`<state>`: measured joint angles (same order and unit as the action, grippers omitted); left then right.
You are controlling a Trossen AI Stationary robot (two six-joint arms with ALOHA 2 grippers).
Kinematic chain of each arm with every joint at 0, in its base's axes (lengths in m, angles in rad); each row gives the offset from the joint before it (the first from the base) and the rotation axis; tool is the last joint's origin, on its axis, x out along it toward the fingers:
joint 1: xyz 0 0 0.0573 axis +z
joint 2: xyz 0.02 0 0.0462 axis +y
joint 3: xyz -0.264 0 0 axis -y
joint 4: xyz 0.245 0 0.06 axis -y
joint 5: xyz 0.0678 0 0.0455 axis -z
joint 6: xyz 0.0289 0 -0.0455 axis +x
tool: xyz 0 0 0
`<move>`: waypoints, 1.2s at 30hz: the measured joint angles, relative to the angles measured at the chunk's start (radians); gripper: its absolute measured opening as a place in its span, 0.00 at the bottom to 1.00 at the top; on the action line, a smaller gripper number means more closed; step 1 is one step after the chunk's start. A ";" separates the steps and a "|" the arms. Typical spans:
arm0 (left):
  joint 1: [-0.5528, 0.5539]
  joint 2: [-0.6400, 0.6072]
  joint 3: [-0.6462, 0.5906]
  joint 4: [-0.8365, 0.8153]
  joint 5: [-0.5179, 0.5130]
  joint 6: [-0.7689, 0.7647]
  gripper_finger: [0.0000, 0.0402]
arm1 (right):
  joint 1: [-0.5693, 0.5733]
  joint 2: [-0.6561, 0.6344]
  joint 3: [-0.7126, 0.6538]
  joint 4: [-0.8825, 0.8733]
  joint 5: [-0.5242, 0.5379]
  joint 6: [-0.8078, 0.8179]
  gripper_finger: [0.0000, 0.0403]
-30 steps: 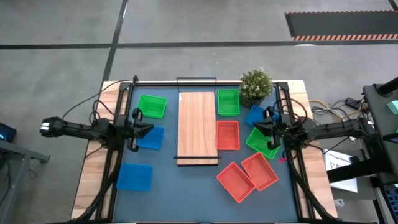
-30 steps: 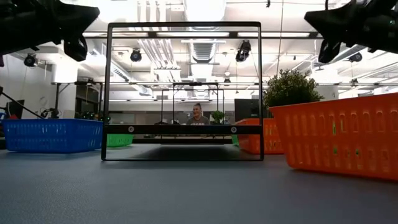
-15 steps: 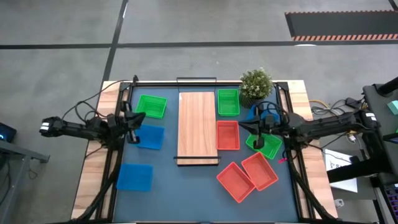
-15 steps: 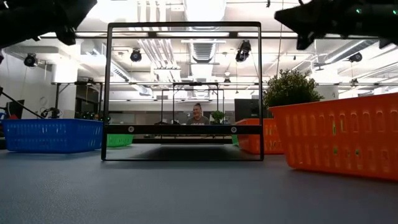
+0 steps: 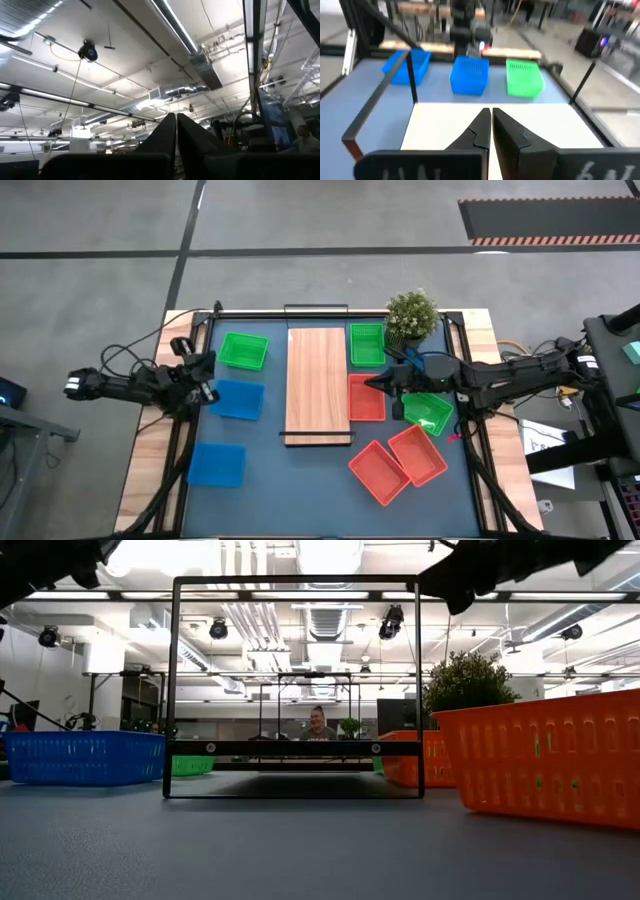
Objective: Stack baskets on shelf by color
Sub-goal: Put the top right green bin on the shelf
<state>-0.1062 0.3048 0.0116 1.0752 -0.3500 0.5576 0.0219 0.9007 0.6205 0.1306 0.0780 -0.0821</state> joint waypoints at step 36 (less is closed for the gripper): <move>0.000 0.015 -0.004 -0.029 0.001 -0.084 0.00 | 0.050 0.548 0.889 -1.395 0.053 1.129 0.02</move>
<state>-0.1059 0.3199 0.0074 1.0466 -0.3492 0.4736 0.0716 1.4482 1.5098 -1.2641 0.1308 1.0474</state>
